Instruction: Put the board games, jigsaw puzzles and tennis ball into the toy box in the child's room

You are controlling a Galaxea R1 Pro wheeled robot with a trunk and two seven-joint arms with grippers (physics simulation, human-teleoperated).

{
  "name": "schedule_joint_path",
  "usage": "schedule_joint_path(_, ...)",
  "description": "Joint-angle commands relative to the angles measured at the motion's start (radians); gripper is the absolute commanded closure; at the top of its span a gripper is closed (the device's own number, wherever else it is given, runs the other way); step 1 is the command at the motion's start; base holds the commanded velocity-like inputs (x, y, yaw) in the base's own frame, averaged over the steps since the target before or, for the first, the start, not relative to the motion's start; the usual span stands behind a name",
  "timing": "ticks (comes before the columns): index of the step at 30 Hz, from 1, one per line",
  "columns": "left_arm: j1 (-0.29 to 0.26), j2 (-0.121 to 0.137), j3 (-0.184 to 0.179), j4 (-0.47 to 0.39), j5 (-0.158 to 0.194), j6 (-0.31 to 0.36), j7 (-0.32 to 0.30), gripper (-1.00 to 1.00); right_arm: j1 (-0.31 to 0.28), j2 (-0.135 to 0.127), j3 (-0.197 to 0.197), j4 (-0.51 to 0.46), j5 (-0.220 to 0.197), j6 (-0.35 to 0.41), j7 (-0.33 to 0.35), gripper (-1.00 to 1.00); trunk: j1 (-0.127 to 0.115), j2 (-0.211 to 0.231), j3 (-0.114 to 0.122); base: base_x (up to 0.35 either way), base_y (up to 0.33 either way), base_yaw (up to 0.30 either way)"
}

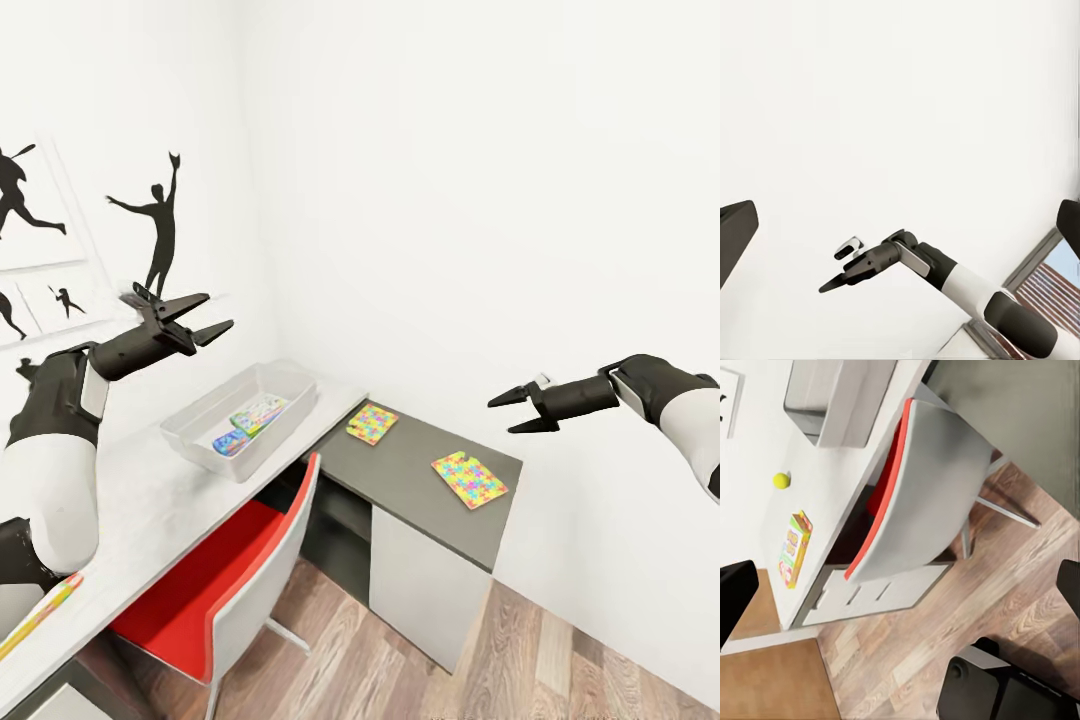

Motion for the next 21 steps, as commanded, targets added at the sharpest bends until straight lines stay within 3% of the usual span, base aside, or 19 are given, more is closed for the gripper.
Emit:
schedule_joint_path(1, -0.001, 0.000, 0.000, 0.000, -0.002, 0.011, -0.005, -1.00, -0.001, -0.001, 0.008, -0.001, -0.005, 0.006, 0.004, -1.00, 0.001, -0.002, -0.002, 0.000, 0.000, -0.274)
schedule_joint_path(21, 0.000, 0.000, 0.001, 0.000, -0.002, 0.009, -0.005, -1.00, 0.002, -0.002, 0.008, -0.001, -0.005, 0.006, 0.004, -1.00, 0.001, -0.002, 0.008, 0.000, 0.000, -0.274)
